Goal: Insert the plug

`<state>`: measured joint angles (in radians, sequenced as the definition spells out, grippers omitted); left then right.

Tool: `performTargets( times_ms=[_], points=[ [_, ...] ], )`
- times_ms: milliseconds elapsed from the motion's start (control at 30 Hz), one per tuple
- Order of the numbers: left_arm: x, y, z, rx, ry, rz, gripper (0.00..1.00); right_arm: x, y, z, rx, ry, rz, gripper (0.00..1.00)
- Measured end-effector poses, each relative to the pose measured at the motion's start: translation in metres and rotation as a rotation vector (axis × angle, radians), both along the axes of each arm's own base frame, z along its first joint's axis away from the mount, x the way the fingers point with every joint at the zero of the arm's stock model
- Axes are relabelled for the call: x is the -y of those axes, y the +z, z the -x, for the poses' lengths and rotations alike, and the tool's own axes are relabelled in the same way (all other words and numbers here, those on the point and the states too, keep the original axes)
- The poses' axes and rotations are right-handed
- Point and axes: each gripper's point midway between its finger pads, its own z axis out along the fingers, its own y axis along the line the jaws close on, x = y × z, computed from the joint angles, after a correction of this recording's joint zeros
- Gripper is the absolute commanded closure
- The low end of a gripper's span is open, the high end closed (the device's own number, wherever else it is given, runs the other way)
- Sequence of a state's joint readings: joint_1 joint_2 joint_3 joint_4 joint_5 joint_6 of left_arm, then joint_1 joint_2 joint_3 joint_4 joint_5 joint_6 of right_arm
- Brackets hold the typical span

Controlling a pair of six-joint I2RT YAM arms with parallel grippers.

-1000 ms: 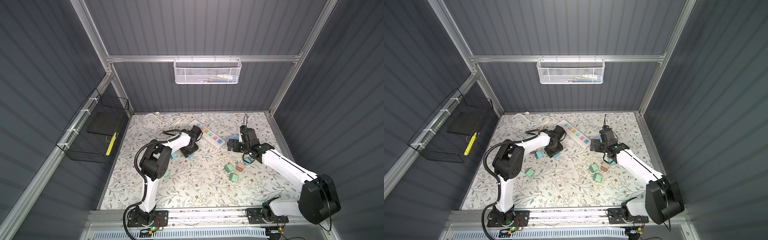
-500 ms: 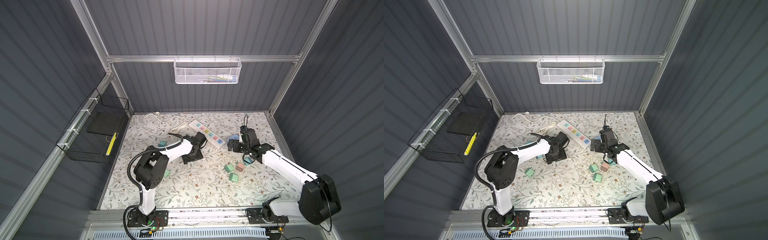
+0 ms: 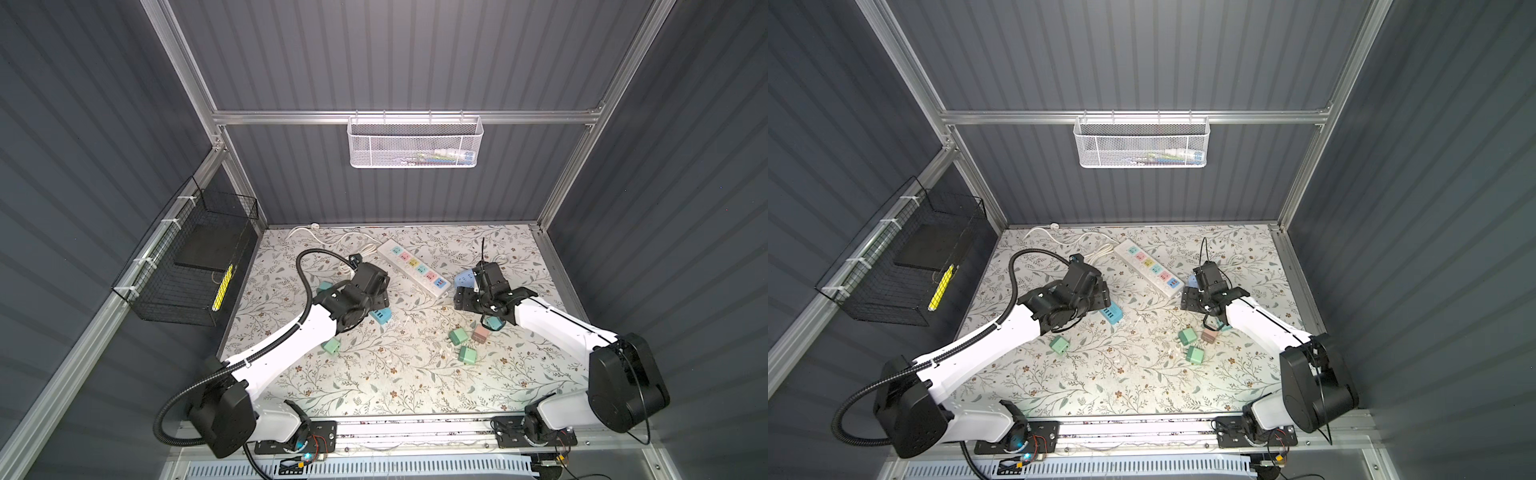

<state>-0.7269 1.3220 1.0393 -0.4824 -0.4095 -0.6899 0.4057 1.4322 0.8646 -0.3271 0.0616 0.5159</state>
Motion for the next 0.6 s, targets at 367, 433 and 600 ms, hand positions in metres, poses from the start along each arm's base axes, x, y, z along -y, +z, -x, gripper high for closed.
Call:
performTargets(
  times_ms=[367,433,600],
  points=[
    [-0.001,-0.023,-0.006,0.081,-0.003,0.010,0.37,-0.003,-0.043,0.053,-0.181,-0.070,-0.018,0.41],
    [0.003,-0.025,-0.007,0.078,-0.018,0.015,0.36,-0.007,-0.044,0.056,-0.188,-0.077,-0.029,0.40],
    [0.007,-0.029,-0.006,0.068,-0.050,0.010,0.35,-0.019,-0.052,0.062,-0.228,-0.072,-0.047,0.39]
  ],
)
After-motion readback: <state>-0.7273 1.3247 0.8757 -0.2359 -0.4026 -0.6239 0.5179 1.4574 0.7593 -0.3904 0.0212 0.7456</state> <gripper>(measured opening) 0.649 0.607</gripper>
